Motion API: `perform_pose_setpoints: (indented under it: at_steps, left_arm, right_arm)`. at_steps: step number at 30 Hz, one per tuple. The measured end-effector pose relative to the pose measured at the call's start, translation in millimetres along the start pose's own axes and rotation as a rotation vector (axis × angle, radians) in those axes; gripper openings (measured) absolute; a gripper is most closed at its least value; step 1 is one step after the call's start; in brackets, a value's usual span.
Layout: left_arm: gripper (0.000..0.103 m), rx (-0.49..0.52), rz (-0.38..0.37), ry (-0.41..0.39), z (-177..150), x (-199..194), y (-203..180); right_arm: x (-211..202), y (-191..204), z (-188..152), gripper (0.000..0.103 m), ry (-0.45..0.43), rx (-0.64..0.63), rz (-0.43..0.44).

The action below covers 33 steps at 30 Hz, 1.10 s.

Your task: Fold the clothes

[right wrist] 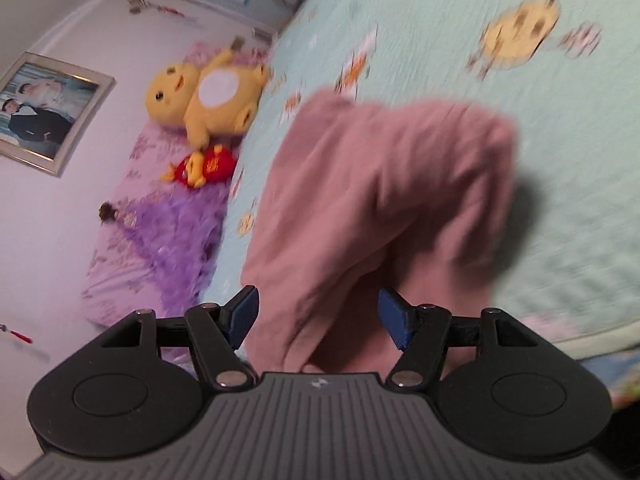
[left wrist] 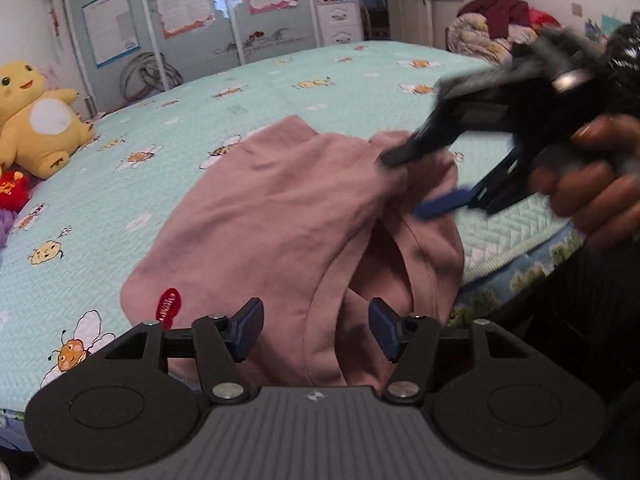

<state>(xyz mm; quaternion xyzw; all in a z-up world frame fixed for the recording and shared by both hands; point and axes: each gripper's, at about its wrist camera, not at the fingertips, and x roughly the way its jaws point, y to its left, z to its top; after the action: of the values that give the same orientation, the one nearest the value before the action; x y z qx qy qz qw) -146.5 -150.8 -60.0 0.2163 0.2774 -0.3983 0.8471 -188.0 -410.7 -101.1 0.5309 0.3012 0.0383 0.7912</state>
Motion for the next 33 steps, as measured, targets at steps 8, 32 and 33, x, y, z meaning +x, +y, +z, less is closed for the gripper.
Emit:
perform_pose_setpoints:
  at_steps: [8,32,33]
  left_arm:
    - [0.065,-0.078,0.026,-0.022,1,-7,11]
    - [0.069,0.139,-0.196,-0.053,24,24,-62]
    - [0.072,0.161,-0.199,-0.044,24,27,-67]
  right_arm:
    - [27,36,16,0.008,-0.073,-0.084,0.066]
    - [-148,60,20,0.006,-0.557,-0.227,-0.006]
    - [-147,62,19,0.006,-0.554,-0.233,0.001]
